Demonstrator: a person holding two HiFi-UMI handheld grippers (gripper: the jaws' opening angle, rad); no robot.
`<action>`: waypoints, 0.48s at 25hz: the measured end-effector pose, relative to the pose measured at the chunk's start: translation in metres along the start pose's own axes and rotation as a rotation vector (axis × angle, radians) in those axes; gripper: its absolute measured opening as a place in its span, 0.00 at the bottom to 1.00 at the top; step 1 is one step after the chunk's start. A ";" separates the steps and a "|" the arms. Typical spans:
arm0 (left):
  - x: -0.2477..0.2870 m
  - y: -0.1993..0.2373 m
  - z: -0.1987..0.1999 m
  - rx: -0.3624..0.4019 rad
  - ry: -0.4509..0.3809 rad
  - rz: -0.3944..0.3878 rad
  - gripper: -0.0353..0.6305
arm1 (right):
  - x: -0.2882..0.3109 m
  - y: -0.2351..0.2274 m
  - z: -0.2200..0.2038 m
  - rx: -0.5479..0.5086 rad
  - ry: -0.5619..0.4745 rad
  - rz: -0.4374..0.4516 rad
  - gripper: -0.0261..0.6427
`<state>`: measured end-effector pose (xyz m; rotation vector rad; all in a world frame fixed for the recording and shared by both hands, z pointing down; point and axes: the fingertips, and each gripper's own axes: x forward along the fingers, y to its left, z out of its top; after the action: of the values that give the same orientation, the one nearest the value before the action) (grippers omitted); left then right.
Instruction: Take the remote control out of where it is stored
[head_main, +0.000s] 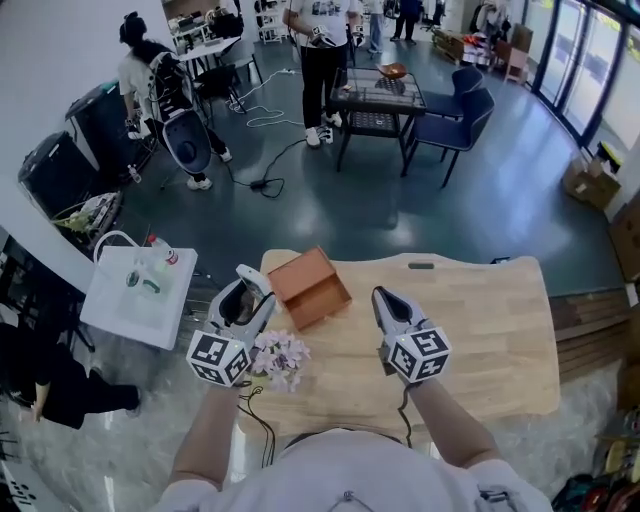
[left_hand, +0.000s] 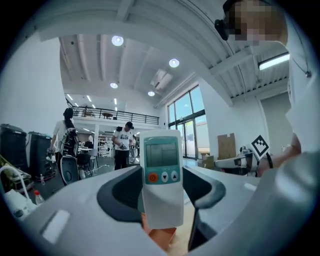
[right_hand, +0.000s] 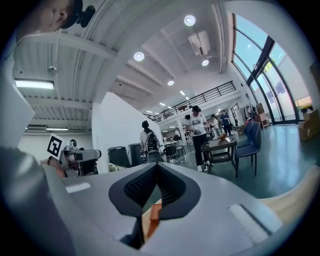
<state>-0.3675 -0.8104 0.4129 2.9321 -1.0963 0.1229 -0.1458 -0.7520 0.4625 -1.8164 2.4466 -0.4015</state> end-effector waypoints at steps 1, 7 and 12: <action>-0.006 0.000 0.005 -0.003 -0.017 0.011 0.44 | 0.003 0.007 0.004 -0.006 -0.004 0.014 0.08; -0.018 -0.012 0.011 -0.036 -0.048 0.007 0.44 | 0.013 0.033 0.016 -0.026 -0.006 0.048 0.08; -0.016 -0.016 0.007 -0.046 -0.053 -0.003 0.44 | 0.017 0.032 0.017 -0.034 -0.007 0.037 0.08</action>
<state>-0.3684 -0.7883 0.4048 2.9124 -1.0856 0.0190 -0.1775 -0.7620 0.4397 -1.7786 2.4939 -0.3530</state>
